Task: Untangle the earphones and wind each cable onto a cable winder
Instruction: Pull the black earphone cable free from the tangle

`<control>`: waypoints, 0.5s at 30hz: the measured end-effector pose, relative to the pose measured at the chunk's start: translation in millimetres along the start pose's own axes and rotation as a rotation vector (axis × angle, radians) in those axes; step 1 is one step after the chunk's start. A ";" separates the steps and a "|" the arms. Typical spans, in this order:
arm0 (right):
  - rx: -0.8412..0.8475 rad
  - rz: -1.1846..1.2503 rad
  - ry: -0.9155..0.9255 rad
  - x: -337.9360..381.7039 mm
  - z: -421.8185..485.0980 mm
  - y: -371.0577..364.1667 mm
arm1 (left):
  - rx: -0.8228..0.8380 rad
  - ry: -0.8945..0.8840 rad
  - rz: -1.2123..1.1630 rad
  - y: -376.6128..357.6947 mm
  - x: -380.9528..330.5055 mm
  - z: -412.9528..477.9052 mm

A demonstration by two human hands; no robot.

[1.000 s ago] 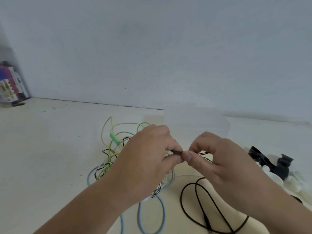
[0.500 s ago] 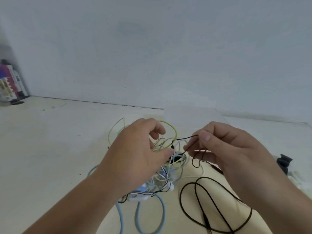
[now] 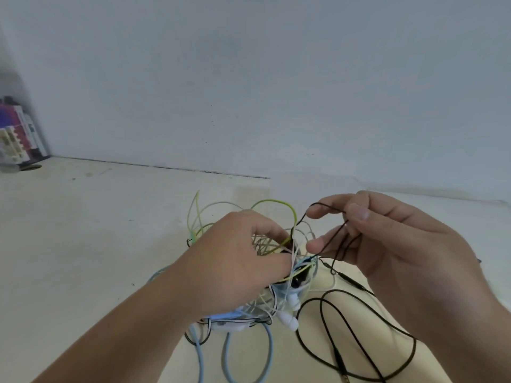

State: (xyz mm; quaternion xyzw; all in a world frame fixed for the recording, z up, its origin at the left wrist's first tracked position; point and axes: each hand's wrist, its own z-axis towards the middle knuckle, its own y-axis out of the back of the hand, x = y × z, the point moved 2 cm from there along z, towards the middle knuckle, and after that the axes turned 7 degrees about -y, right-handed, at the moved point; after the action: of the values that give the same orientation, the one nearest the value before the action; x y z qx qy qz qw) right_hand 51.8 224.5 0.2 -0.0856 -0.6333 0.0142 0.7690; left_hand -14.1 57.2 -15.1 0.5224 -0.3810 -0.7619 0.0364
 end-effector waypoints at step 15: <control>-0.111 -0.024 -0.133 -1.4 3.0 8.2 | 0.022 0.035 -0.415 -1.2 10.2 4.2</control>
State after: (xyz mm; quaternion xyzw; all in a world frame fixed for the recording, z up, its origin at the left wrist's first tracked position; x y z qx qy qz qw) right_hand 49.3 232.8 -1.8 -0.1195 -0.6837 -0.0245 0.7195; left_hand -21.7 55.7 -23.1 0.6032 -0.2727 -0.7398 -0.1203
